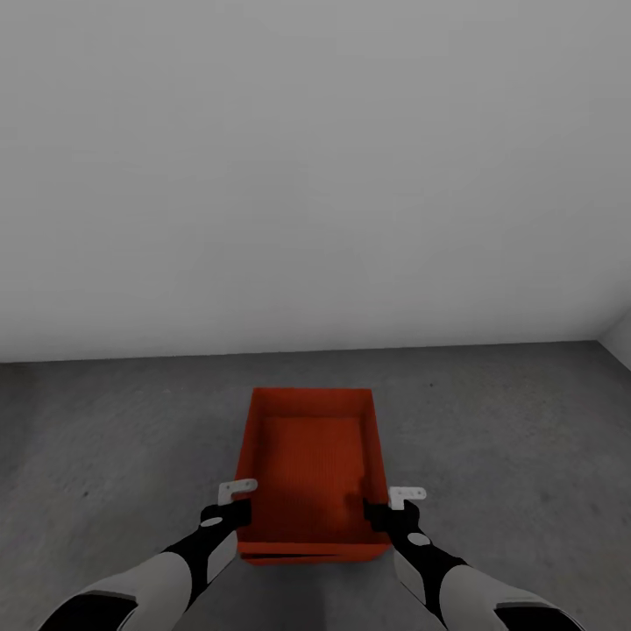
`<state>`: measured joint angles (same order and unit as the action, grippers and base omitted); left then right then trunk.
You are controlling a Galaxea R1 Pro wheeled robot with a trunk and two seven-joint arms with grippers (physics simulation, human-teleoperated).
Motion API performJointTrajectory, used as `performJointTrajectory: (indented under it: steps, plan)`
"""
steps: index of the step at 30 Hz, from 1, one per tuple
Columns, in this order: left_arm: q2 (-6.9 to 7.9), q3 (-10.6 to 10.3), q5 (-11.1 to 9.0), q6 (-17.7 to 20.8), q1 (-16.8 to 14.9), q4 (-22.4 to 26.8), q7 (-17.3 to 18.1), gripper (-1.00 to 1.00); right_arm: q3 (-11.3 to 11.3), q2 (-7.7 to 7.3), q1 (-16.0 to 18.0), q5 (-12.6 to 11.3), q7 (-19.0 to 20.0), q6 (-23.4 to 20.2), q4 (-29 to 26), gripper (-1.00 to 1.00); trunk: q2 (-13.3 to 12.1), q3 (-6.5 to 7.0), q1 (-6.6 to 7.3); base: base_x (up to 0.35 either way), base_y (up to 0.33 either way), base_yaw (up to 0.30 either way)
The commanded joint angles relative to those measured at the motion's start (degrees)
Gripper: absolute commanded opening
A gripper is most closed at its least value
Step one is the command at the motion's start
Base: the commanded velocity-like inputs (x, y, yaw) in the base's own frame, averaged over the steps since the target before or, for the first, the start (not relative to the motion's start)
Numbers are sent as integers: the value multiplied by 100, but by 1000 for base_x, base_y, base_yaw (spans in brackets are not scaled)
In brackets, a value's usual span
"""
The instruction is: Move the two storage containers from the living room to the garage. In the garage, place one container on the floor and stack the other container on top of it (either order is fine).
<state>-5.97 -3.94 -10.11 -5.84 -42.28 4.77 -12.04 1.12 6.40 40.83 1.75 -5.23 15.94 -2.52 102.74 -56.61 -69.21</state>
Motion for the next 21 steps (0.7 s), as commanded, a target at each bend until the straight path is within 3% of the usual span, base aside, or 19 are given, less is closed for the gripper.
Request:
performJointTrajectory:
  steps: [1, 21]
  plan:
    - [1, 62, -62, -32, 1, -292, 0, 100, 11, 2, 4, 19, -21, 18, 6, 100, 0, -5, -28, 0, 0, 0]
    - [-1, 65, -44, -32, 1, -292, 0, 100, 11, 2, 4, 19, -22, 15, 6, 100, -802, 354, 411, 0, 0, 0]
